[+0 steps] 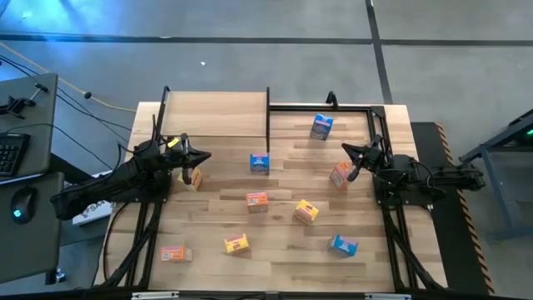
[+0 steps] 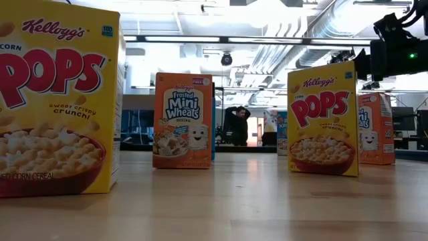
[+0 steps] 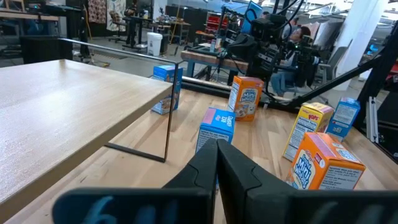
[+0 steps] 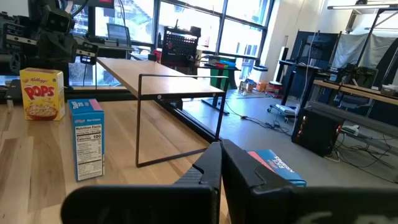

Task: Stack cereal on shelf

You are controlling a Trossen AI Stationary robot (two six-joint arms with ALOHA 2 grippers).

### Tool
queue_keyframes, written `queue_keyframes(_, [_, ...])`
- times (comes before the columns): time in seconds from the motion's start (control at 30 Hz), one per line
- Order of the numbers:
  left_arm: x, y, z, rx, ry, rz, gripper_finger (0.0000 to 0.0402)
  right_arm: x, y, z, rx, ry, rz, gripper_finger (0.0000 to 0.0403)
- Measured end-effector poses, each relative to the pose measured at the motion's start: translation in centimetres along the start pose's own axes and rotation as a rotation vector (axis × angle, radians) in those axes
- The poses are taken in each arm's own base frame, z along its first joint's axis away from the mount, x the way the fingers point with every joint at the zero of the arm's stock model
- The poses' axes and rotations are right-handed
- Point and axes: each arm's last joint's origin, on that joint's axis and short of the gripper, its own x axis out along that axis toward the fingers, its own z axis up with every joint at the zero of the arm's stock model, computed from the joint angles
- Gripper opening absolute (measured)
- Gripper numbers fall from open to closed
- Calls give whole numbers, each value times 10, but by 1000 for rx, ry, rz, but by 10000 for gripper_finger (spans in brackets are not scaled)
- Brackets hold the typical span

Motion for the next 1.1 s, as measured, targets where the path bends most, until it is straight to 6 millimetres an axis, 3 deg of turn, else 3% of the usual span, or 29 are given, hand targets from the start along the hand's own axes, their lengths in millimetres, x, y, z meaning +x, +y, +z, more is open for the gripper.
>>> queue_keyframes(0.17, [0,0,2,203,-24,11,3,0,0,0,0,0,0,0])
queue_keyframes(0.4, [0,0,2,228,-22,11,3,0,0,0,0,0,0,0])
queue_keyframes(0.67, [0,0,3,-153,-31,-1,3,0,0,0,0,0,0,0])
queue_keyframes(0.97, [1,0,11,-335,-99,-15,3,0,0,0,0,0,0,0])
queue_keyframes(1.1, [3,-2,16,-334,-133,-68,3,0,0,0,0,0,0,0])
